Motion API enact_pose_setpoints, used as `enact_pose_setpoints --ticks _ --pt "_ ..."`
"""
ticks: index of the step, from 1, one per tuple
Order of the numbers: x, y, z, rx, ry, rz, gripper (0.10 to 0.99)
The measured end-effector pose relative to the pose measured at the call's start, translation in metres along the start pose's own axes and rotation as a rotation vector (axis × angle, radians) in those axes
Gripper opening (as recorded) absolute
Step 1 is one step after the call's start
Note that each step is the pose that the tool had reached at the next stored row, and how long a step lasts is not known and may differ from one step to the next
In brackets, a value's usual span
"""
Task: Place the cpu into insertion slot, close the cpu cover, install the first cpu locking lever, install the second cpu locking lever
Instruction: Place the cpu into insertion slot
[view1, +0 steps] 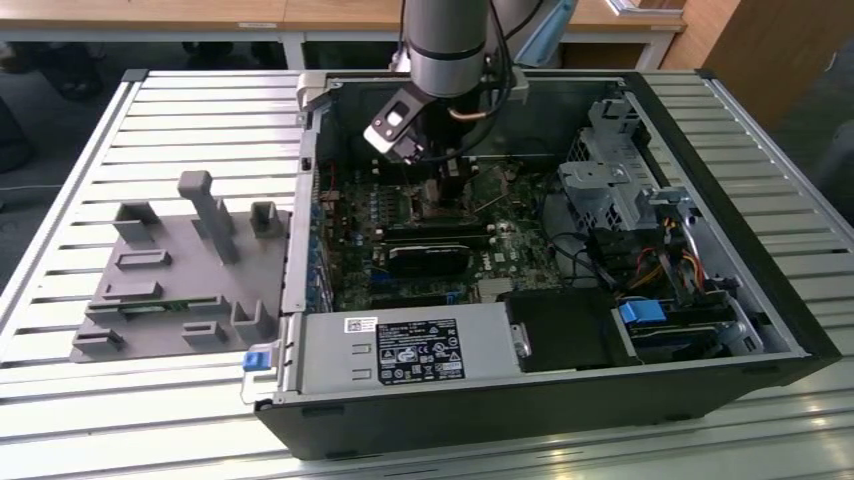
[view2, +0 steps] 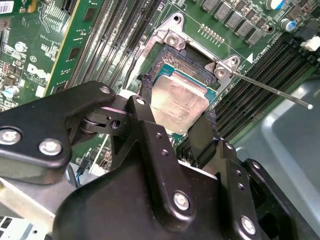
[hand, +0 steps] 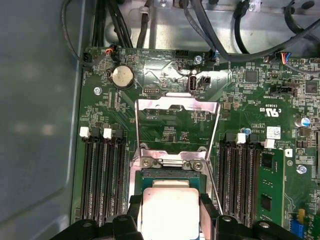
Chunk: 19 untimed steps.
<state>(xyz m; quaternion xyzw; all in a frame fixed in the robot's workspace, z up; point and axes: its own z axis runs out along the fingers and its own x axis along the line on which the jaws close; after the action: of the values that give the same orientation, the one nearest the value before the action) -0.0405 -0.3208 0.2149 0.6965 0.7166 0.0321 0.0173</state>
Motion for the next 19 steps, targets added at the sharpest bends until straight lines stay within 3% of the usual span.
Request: enact_pose_setpoints --ticks 19 --pt "-0.0005 -0.0020 0.0140 0.000 -0.0016 0.020 0.541"
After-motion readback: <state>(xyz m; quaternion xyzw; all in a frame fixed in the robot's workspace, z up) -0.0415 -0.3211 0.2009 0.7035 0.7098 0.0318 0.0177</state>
